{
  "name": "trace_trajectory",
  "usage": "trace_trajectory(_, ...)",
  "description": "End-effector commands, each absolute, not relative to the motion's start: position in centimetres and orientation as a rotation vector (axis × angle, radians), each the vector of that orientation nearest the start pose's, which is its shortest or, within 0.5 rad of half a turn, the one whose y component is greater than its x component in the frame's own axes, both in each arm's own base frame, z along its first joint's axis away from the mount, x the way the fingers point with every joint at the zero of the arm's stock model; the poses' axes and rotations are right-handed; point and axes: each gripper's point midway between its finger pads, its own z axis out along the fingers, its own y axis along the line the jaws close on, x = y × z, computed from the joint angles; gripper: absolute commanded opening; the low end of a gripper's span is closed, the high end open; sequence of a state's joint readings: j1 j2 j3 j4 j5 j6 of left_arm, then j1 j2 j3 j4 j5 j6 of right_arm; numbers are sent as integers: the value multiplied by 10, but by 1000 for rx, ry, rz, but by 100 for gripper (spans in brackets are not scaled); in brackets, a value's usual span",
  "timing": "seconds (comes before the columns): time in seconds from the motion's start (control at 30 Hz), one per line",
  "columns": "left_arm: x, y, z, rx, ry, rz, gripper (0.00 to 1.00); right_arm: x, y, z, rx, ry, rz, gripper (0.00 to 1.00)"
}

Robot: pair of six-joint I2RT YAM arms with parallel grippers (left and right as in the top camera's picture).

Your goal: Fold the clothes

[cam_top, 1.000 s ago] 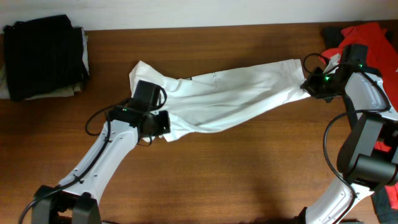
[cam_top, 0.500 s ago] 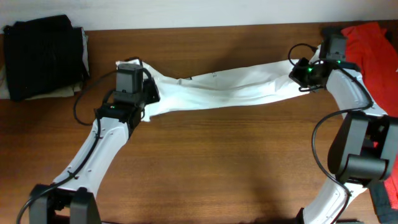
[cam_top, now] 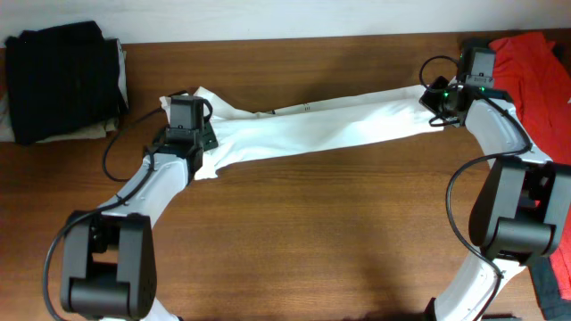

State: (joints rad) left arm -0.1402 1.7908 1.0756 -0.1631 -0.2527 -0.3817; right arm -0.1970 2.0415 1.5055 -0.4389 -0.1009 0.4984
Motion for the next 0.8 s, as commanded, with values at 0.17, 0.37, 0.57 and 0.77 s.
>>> trace_trajectory(0.17,470,-3,65,-429,2338,130,34,515,-91,71,853,2402,206,12)
trace_trajectory(0.37,470,-3,88,-298,2365,186,81,516,-82,77,783,2428,262,99)
trace_trajectory(0.57,439,-56,128,-159,2493,-192,64,511,-51,110,690,2490,461,99)
trace_trajectory(0.77,404,-91,68,-92,2738,-311,9,508,-19,100,626,2546,487,38)
